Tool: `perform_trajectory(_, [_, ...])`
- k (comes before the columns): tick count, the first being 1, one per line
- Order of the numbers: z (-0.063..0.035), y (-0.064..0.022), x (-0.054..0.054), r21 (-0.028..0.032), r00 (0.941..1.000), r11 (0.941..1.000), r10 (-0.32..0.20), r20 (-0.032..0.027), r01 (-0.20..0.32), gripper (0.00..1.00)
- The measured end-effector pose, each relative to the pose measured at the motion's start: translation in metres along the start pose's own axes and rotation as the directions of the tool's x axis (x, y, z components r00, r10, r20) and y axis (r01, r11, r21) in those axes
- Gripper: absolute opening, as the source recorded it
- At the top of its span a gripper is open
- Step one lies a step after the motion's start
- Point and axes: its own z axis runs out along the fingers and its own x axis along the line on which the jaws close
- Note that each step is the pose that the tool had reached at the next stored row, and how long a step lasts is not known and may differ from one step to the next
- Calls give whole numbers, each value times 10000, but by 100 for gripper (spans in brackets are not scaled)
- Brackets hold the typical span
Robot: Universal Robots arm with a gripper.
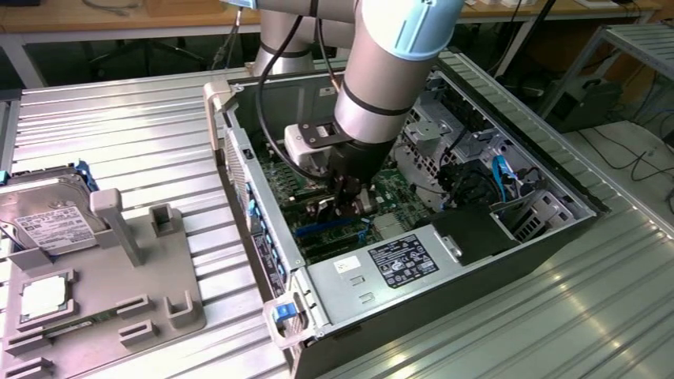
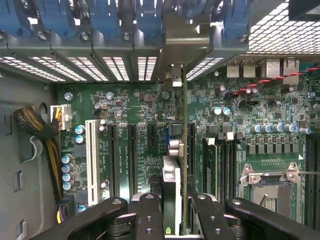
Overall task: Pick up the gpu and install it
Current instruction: 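Insert the gpu into the slot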
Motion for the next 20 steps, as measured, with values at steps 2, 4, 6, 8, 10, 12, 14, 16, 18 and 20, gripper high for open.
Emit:
perform_trajectory(2, [7, 0, -1, -2, 10000, 10000, 0, -1, 0, 28])
perform_trajectory(4, [16, 1, -2, -2, 10000, 10000, 0, 1, 0, 28])
perform_trajectory(6, [26, 2, -2, -3, 10000, 10000, 1, 1, -1, 28])
perform_trajectory(8, [36, 3, -3, -6, 10000, 10000, 1, 1, -1, 28])
perform_trajectory(10, [45, 5, -2, -12, 10000, 10000, 1, 0, -1, 28])
perform_trajectory(12, [50, 6, -2, -19, 10000, 10000, 2, -3, -2, 28])
perform_trajectory(14, [52, 6, -2, -18, 10000, 10000, 2, 0, -2, 28])
perform_trajectory(16, [52, 6, -2, -18, 10000, 10000, 1, 1, -1, 28])
perform_trajectory(18, [52, 10, -2, -17, 10000, 10000, 2, 1, -2, 28])
perform_trajectory(20, [52, 13, -2, -18, 10000, 10000, 0, 1, 0, 28])
